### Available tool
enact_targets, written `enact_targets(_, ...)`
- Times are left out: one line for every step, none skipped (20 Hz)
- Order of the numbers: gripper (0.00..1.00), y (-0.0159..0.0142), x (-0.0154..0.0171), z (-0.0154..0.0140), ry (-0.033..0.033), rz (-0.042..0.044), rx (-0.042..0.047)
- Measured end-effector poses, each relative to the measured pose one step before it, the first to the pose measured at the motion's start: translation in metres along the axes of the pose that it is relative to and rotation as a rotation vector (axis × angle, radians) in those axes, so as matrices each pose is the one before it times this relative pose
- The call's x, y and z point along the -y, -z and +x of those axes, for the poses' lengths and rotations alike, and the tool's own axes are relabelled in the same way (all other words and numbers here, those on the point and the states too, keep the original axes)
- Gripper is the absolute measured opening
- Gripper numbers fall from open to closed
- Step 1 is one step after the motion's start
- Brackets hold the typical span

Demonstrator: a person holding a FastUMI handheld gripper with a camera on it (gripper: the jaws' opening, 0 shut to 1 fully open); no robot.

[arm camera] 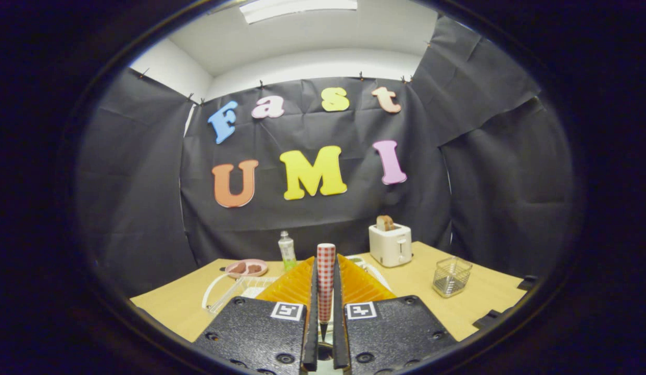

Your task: Take the plate from the dish rack, then take the spoon from the basket and place it into the plate.

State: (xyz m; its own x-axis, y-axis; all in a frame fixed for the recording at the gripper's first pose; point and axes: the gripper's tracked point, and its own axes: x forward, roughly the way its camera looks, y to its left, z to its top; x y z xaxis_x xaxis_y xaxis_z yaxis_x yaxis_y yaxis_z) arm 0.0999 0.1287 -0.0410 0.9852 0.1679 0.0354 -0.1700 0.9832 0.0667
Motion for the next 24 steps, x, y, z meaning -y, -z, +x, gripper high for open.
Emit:
enact_targets(0.17,0.01404,0.00134,0.00129,0.00181,-0.00638,-0.02202)
enact_targets(0.17,0.01050,0.00233,0.00100,0.00525,-0.00431,-0.02272)
enact_targets(0.17,0.00772,-0.00065,0.00086,-0.00411,0.00311,-0.01483)
enact_targets(0.17,0.00592,-0.00137,0.00047,-0.00718,0.01346,-0.01111)
enact_targets(0.17,0.00803,0.00120,-0.00065,-0.00242,0.01549,-0.00958)
enact_targets(0.17,0.00621,0.00153,-0.00119,0.00178,0.01256,-0.00691)
enact_targets(0.18,0.00617,0.00143,-0.00030,0.00064,0.00473,0.00034)
enact_targets(0.18,0.00577,0.00213,-0.00163,0.00049,-0.00183,0.00153)
enact_targets(0.18,0.00791,0.00226,-0.00112,0.00221,-0.00173,-0.00435)
enact_targets(0.19,0.00739,0.00170,-0.00184,-0.00377,-0.00359,-0.01066)
enact_targets(0.20,0.00623,0.00153,-0.00152,-0.00220,-0.00733,-0.01304)
enact_targets(0.21,0.00016,-0.00251,0.00393,0.00826,-0.00415,-0.00152)
enact_targets(0.22,-0.00363,0.00562,-0.00186,0.00639,0.00367,0.00111)
enact_targets(0.25,-0.00268,0.00629,-0.00072,0.01162,0.00646,0.00039)
enact_targets(0.28,0.00008,0.00484,-0.00069,0.00639,0.01117,-0.00188)
enact_targets(0.36,0.00086,0.00472,0.00121,0.00814,0.00693,-0.01112)
enact_targets(0.39,-0.00039,0.00361,-0.00026,0.00075,0.00685,-0.00751)
enact_targets(0.43,-0.00131,0.00208,-0.00192,-0.00631,0.00666,-0.00586)
enact_targets(0.46,-0.00248,0.00199,-0.00262,-0.00375,0.00135,-0.00080)
enact_targets(0.49,-0.00306,0.00337,-0.00305,0.00202,-0.01080,-0.00253)
enact_targets(0.54,-0.00119,0.00588,-0.00357,0.01085,-0.01634,-0.00713)
enact_targets(0.59,-0.00232,0.00435,-0.00384,-0.00068,-0.02085,-0.01085)
enact_targets(0.64,-0.00227,0.00425,-0.00353,0.00364,-0.01416,-0.00646)
enact_targets(0.72,-0.00221,0.00394,-0.00407,-0.00324,-0.00434,-0.00460)
